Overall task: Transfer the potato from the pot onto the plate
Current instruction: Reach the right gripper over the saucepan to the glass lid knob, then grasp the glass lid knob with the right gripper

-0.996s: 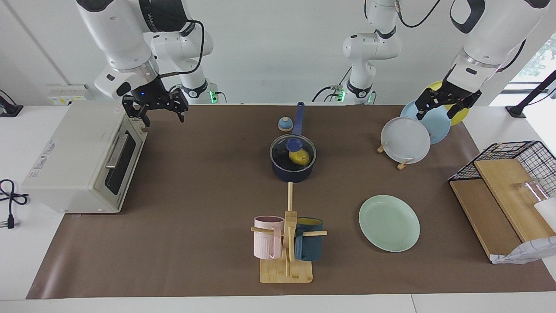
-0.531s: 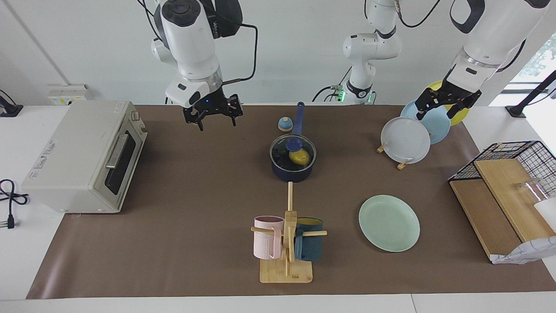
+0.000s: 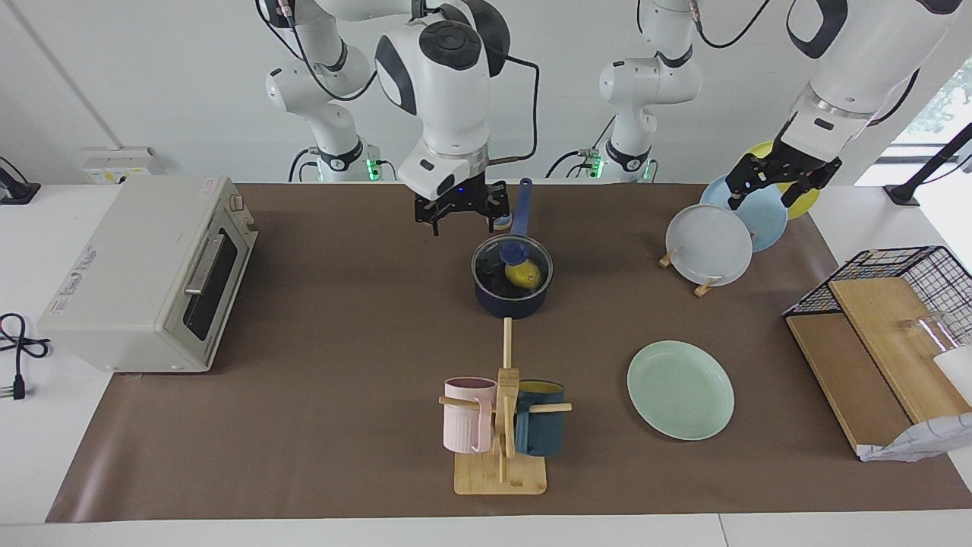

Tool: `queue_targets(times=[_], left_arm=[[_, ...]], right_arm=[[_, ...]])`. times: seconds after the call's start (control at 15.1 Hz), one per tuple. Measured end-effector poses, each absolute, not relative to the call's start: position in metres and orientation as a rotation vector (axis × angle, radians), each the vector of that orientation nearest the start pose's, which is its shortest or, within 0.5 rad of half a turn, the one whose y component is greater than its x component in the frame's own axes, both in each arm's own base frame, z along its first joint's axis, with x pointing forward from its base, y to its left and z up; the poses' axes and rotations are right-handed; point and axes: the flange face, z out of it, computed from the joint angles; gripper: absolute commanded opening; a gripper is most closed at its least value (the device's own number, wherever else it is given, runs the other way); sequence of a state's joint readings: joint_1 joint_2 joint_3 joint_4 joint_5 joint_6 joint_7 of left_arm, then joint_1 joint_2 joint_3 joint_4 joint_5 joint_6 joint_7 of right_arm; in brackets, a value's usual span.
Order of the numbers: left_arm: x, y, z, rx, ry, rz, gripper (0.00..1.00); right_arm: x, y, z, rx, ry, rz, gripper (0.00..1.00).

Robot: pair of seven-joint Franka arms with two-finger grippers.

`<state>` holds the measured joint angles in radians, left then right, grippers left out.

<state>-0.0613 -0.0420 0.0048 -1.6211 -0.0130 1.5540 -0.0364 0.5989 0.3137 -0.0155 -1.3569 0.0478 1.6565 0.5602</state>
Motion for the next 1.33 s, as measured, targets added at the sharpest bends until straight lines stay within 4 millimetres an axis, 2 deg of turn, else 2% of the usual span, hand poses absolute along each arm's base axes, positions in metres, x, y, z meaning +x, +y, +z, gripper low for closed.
queue_targets(times=[0.13, 0.33, 0.46, 0.73, 1.33], left_arm=[[0.538, -0.032, 0.622, -3.153, 0.032, 0.041, 1.0], [0.538, -0.032, 0.622, -3.153, 0.032, 0.041, 1.0], [0.538, -0.032, 0.622, -3.153, 0.032, 0.041, 1.0], [0.538, -0.032, 0.622, -3.153, 0.032, 0.041, 1.0], [0.538, -0.032, 0.622, -3.153, 0.032, 0.041, 1.0]], right_arm=[[0.53, 0.399, 0.529, -3.106, 0.002, 0.037, 1.0], [0.516, 0.445, 0.495, -3.129, -0.043, -0.001, 1.0], [0.513, 0.462, 0.473, -3.152, -0.091, -0.042, 1.0], [0.511, 0.465, 0.44, -3.181, -0.169, -0.023, 1.0], [0.499, 0.454, 0.406, -3.181, -0.238, -0.014, 1.0]])
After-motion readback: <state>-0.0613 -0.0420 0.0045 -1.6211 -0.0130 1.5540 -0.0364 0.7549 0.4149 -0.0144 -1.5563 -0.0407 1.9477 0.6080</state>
